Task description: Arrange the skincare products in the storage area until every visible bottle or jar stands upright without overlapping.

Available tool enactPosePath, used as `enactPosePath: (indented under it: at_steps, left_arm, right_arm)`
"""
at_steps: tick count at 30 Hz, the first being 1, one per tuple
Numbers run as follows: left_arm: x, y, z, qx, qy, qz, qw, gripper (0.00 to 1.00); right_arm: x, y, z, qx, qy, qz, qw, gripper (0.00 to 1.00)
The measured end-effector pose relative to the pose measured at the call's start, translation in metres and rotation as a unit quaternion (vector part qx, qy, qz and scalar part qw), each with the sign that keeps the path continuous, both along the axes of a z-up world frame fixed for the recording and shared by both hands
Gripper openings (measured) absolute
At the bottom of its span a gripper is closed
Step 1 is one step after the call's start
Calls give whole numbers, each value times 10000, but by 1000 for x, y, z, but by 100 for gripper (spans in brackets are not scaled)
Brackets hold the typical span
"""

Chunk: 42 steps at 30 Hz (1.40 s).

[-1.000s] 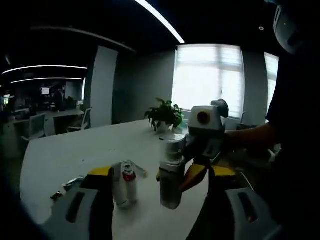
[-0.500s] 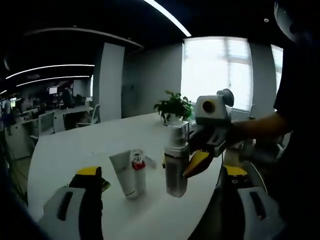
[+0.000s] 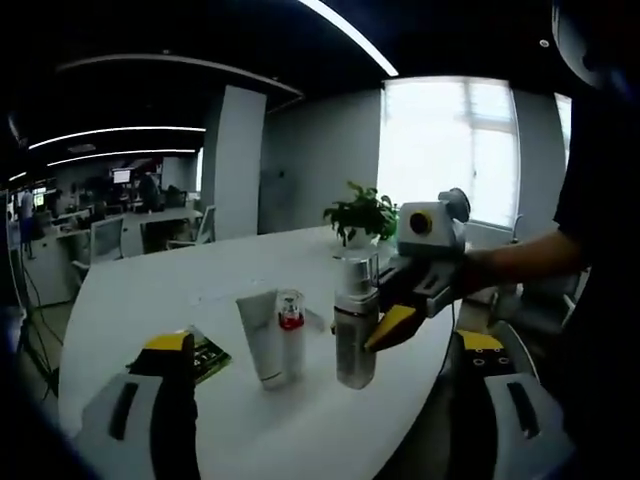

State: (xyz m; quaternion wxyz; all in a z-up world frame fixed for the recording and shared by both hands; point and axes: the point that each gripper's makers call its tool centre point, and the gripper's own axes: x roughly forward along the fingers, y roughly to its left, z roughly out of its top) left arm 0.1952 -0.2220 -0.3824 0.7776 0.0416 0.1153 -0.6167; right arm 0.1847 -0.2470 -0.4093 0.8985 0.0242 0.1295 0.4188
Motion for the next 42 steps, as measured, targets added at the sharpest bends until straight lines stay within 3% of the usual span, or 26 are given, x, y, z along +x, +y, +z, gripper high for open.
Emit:
enactPosePath:
  at_steps: [14,31,37,42]
  left_arm:
    - [1,10,-14,182,44,50,9998,99]
    - [17,21,-36,407,69,281,9988,98]
    - [22,23,-51,501,126,383,9979,97]
    - [27,25,-59,547,188,421,9974,97]
  right_arm:
    - [10,-6,-24,-111,32,-45,9999,11]
    - [33,-28,-87,-317,16,-276,9991,11]
    - [45,-33,-112,-427,43,-324,9986,11]
    - [53,-35,-122,-461,-17,-287,9985,11]
